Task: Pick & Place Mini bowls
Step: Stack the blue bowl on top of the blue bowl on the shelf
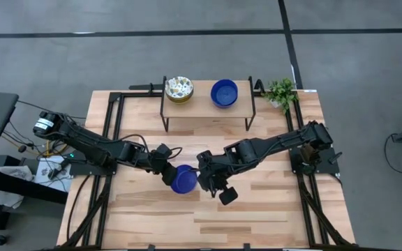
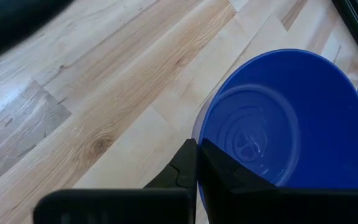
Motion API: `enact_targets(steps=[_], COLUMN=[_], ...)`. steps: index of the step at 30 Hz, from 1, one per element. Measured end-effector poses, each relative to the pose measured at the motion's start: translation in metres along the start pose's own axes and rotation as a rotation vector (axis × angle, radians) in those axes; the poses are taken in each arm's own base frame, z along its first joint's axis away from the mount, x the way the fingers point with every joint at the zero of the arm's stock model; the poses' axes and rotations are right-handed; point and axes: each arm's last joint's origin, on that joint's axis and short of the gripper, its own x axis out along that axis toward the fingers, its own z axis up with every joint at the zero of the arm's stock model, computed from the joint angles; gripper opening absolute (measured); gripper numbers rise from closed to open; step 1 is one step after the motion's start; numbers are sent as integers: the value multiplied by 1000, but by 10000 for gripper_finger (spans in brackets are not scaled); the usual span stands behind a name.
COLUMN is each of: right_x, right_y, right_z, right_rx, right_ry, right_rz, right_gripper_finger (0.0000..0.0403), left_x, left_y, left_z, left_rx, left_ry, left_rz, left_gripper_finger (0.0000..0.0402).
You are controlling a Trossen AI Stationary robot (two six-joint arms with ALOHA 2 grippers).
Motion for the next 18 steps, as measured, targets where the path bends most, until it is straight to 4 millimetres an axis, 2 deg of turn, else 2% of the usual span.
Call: enact_targets(steps=[5, 18], right_x=[0, 0], right_y=[0, 11], right_z=[-1, -4], right_rx=[-4, -56], right_ry=[6, 64], right_rz=[2, 36], right_gripper_finger=[67, 67], left_x=[1, 20], left_y=[0, -1], left_z=[0, -14], left_rx=[0, 61], left_ry=[1, 64], left_rz=[2, 49], left_gripper_finger=[6, 7])
